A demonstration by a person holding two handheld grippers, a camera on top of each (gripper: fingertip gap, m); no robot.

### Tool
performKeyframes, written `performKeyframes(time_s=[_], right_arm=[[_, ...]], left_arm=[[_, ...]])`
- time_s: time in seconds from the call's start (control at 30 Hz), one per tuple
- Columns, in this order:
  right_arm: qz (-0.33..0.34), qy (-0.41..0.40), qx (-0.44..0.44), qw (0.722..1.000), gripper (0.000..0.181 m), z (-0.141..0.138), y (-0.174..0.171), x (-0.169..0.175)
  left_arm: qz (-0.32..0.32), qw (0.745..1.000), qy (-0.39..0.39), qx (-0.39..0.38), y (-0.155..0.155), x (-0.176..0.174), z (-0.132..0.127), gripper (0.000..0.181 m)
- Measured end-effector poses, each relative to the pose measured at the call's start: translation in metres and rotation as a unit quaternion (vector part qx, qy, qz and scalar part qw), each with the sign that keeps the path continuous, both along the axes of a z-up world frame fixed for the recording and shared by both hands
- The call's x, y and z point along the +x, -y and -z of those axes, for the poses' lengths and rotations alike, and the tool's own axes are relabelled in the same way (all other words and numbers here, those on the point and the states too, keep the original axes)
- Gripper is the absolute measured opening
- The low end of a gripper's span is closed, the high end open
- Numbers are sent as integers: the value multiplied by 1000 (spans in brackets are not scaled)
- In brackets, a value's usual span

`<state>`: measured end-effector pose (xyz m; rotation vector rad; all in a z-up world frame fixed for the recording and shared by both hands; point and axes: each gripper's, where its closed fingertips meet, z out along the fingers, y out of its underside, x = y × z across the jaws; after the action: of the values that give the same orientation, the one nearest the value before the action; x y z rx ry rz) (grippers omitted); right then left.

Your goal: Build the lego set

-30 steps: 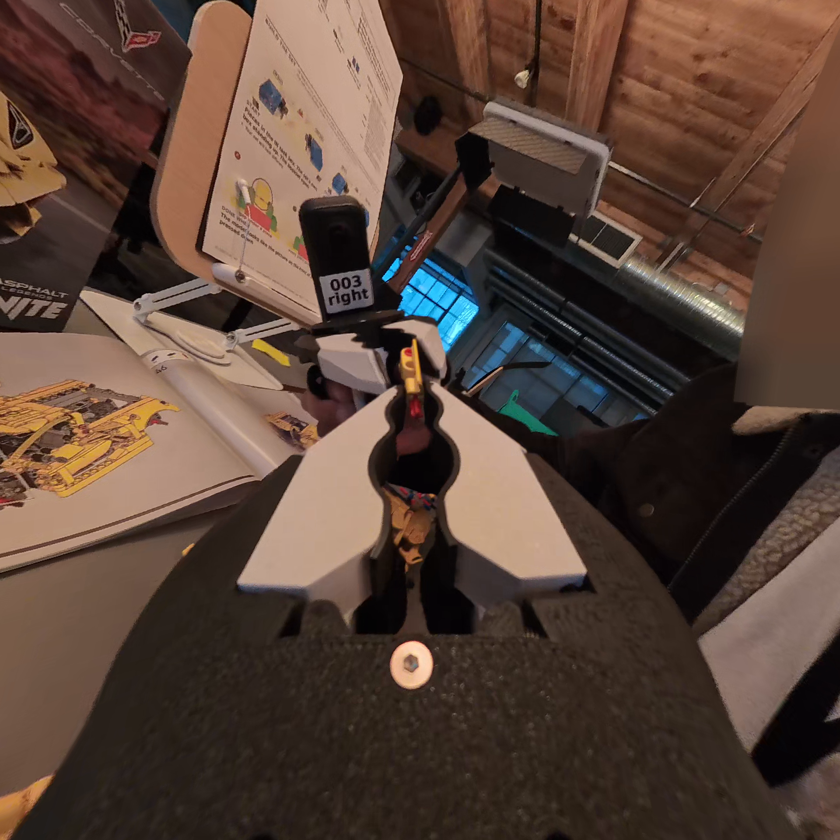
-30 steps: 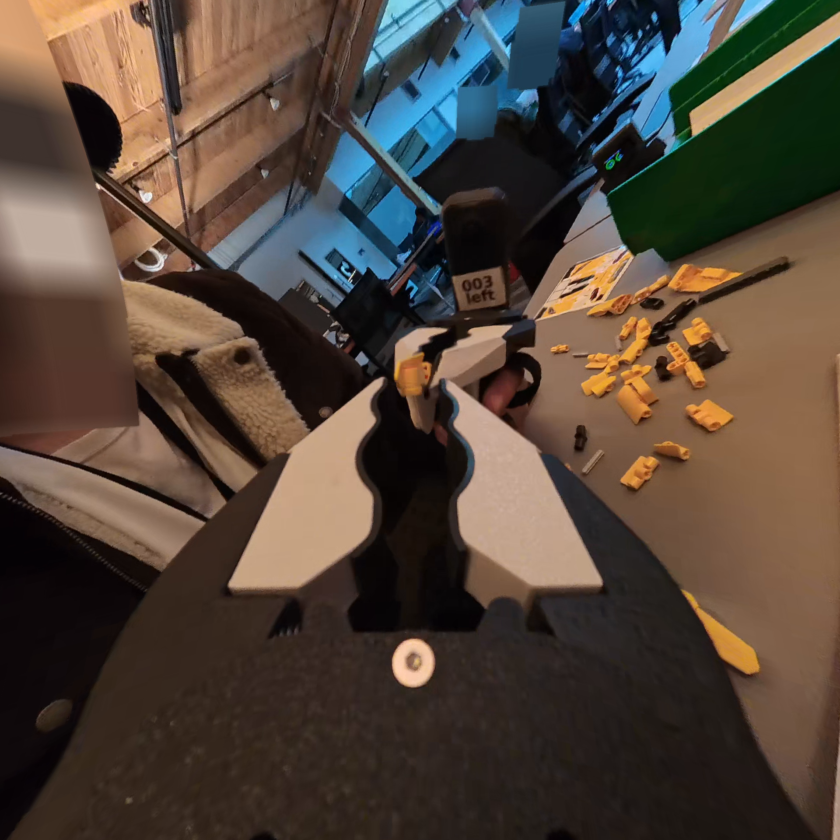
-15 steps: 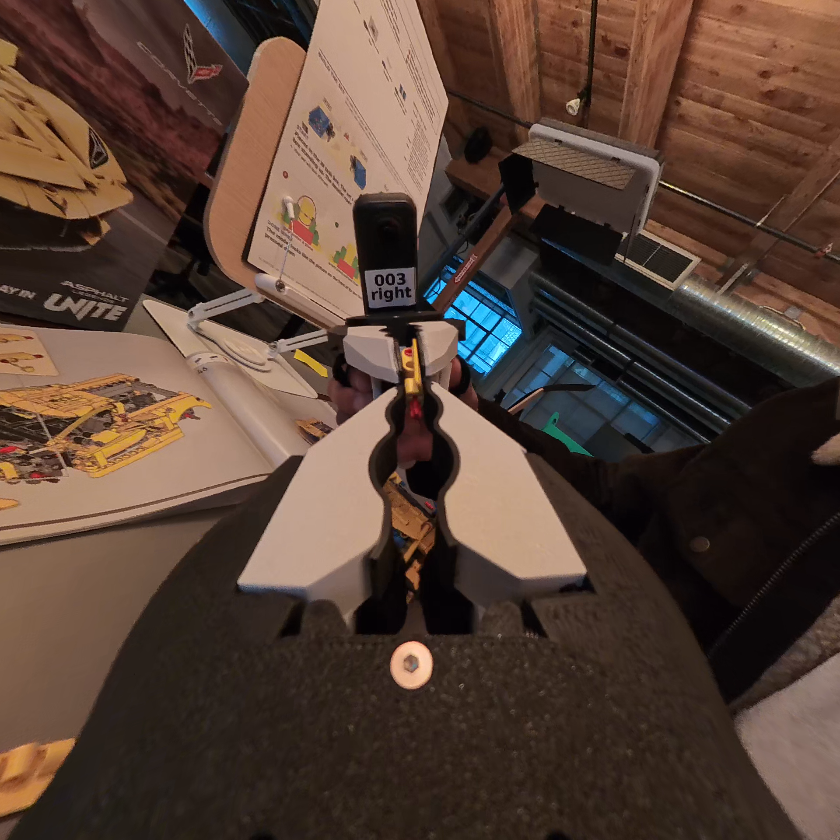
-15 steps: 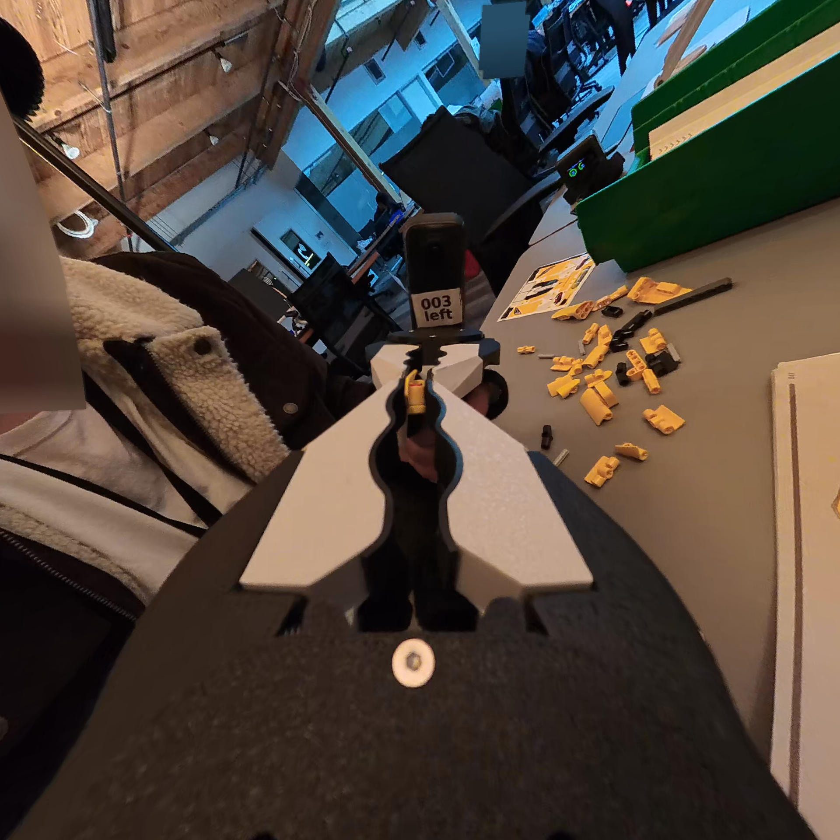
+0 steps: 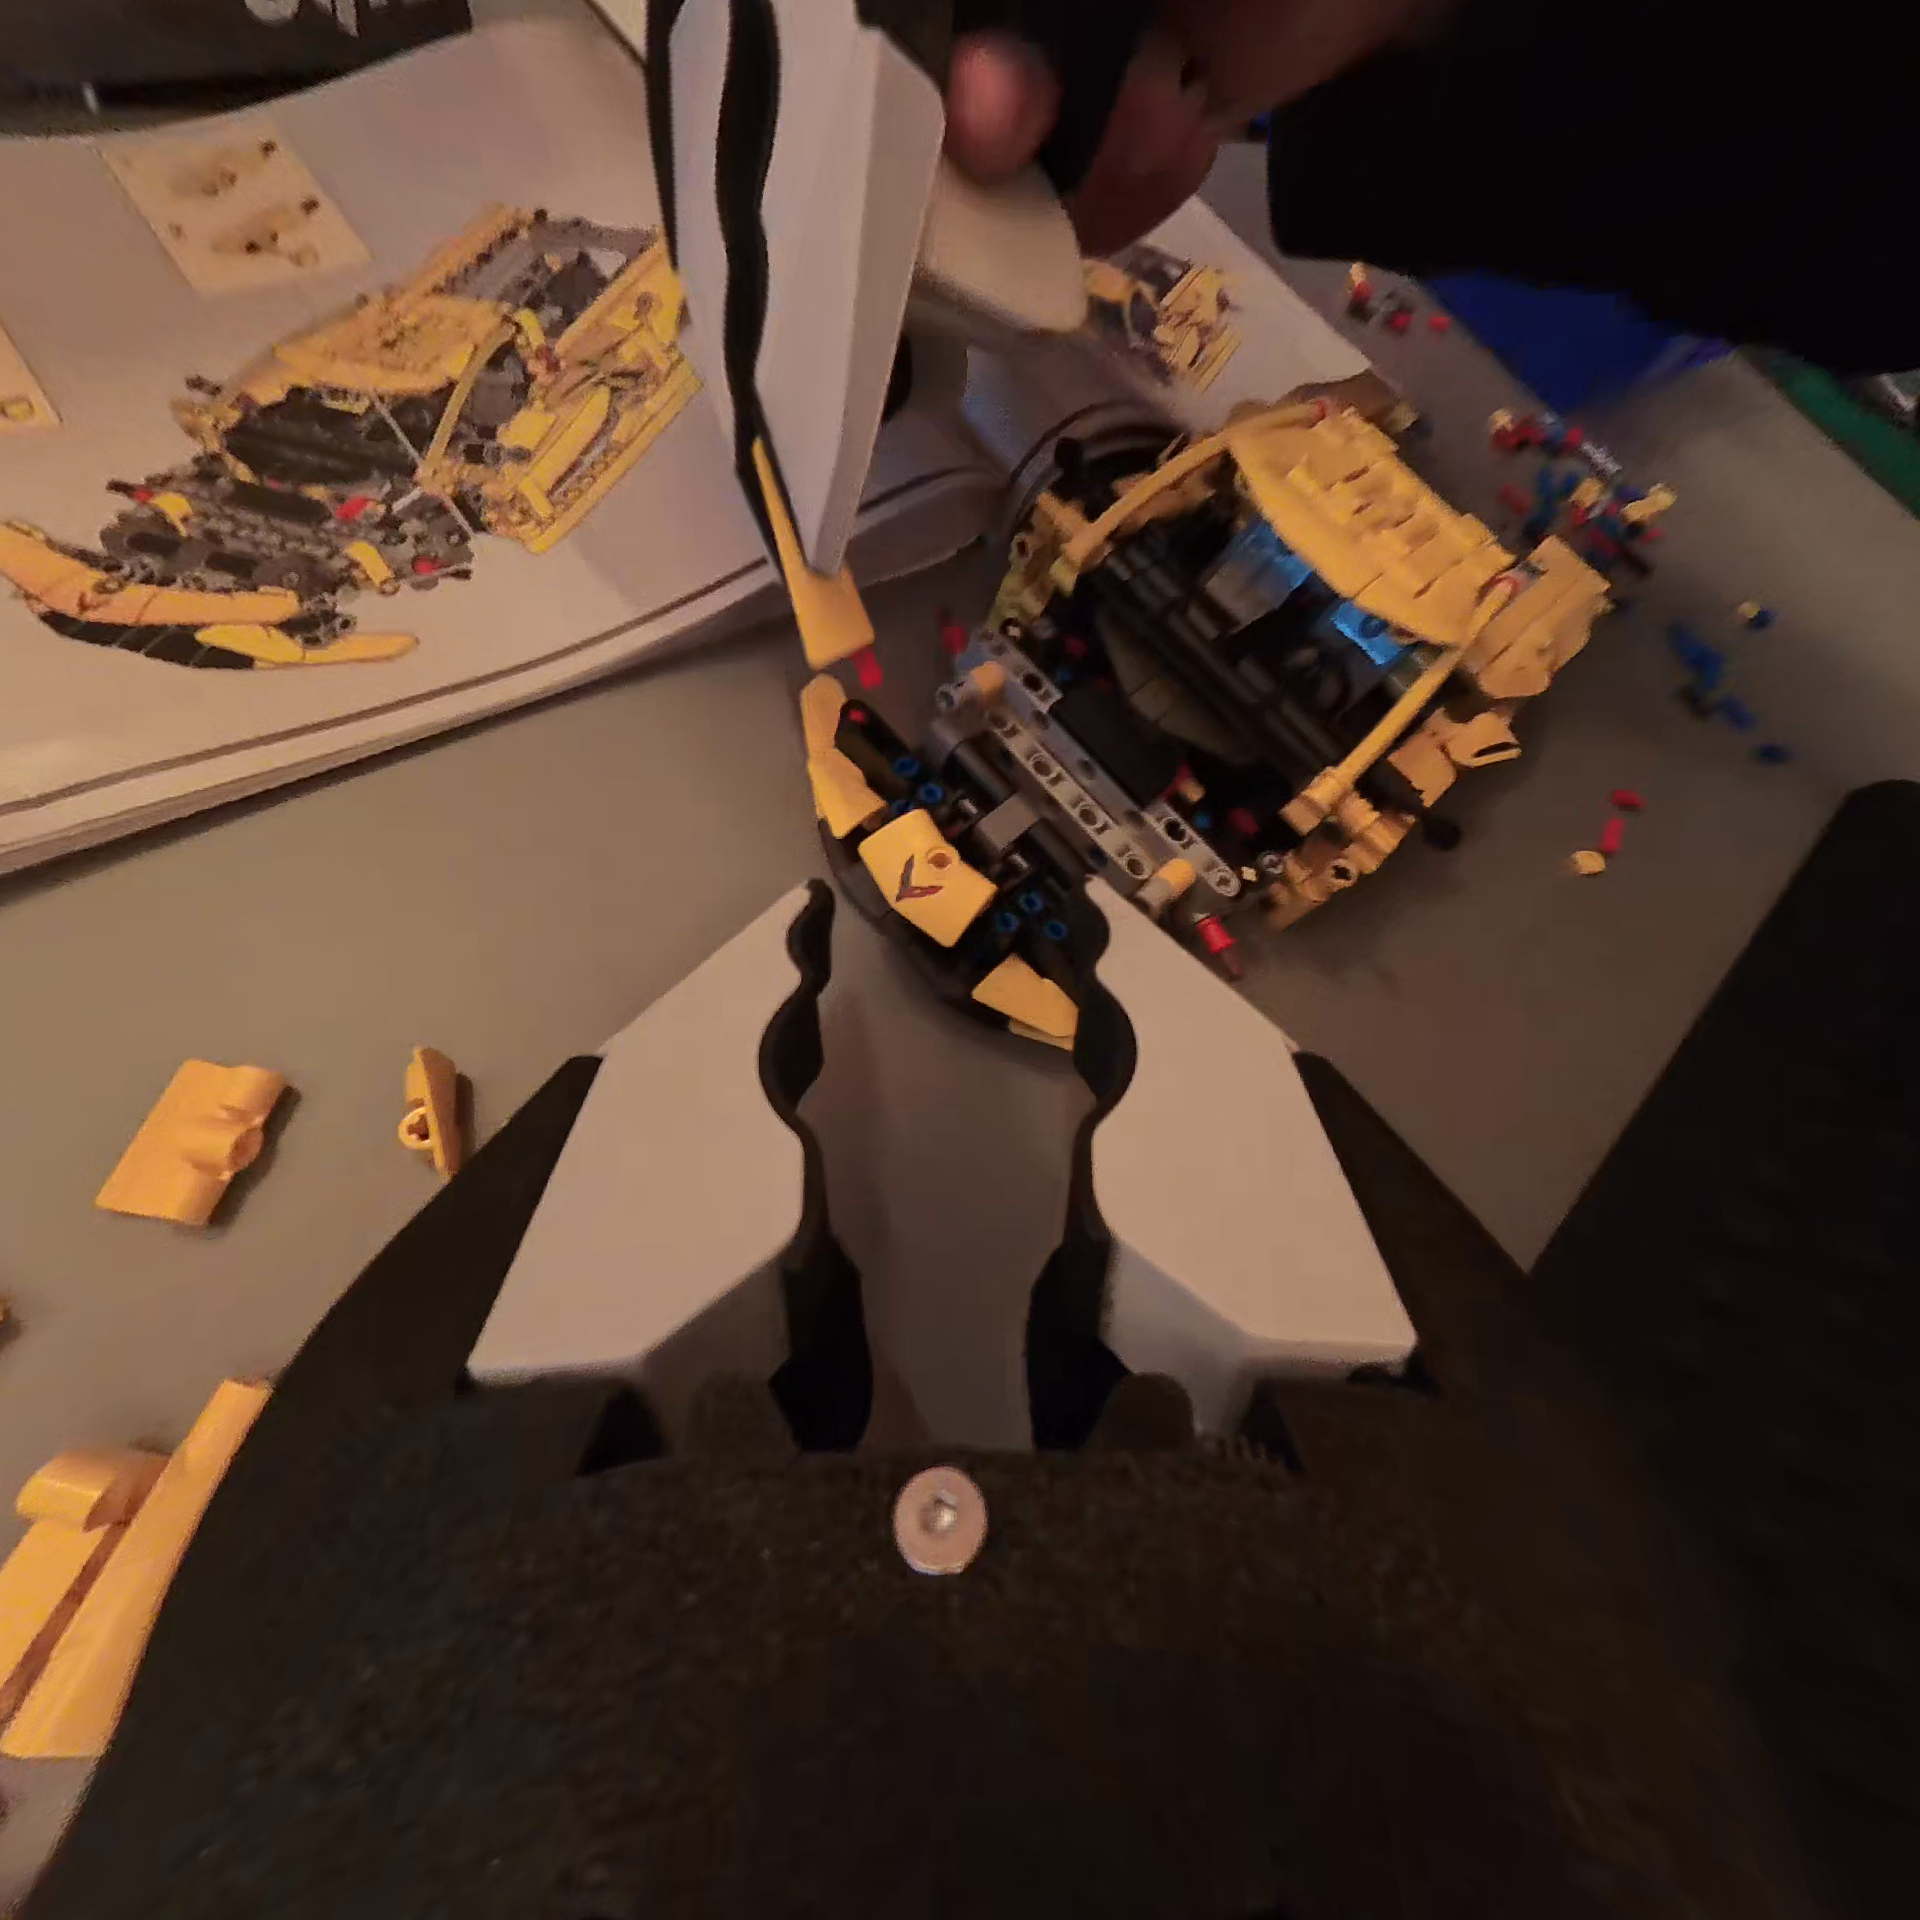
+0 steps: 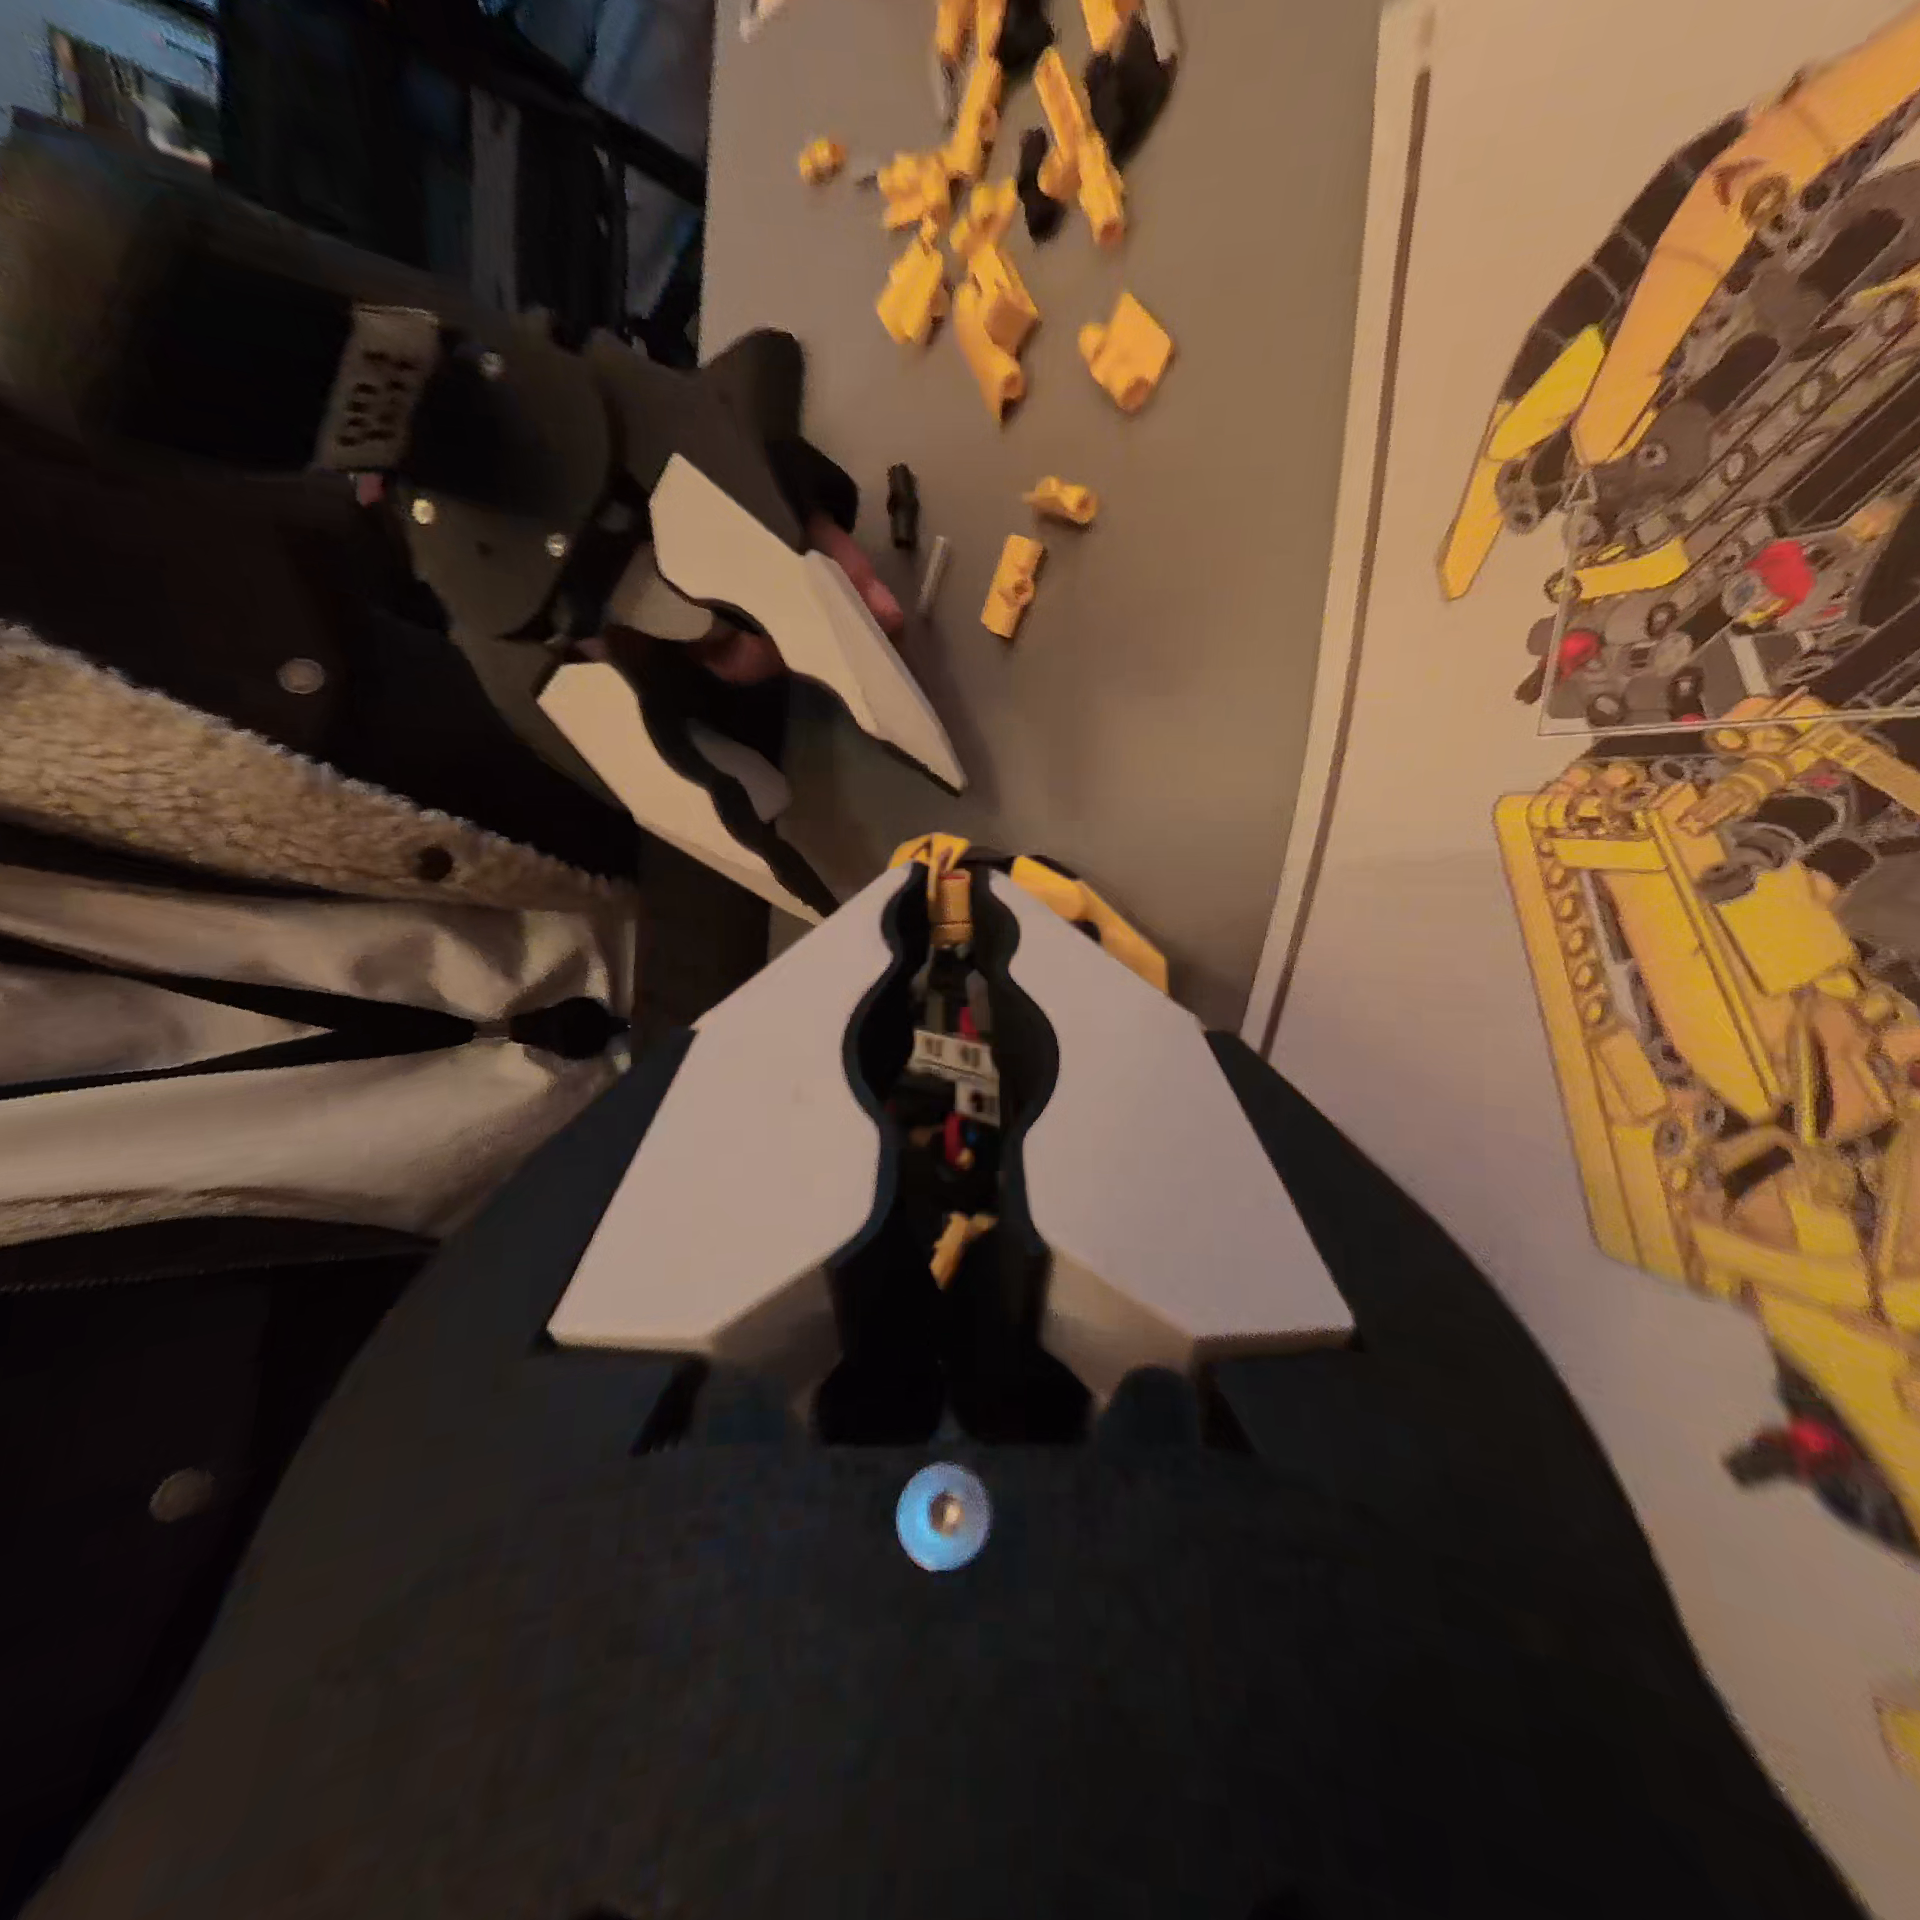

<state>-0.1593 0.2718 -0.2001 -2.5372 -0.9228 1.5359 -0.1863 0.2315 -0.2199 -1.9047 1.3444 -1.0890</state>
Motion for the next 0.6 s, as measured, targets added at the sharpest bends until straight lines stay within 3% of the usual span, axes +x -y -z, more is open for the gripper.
performKeyframes(time_s=[0.17, 0.43, 0.6], right_arm=[[0, -28, -55, 998, 6, 10, 4, -12], [1, -60, -87, 994, 6, 13, 14, -16], [-11, -52, -47, 997, 6, 14, 17, -14]], left_arm=[[11, 1000, 6, -25, 0, 3, 4, 24], [19, 999, 3, -43, 0, 6, 7, 23], [20, 999, -5, -32, 0, 6, 9, 21]])
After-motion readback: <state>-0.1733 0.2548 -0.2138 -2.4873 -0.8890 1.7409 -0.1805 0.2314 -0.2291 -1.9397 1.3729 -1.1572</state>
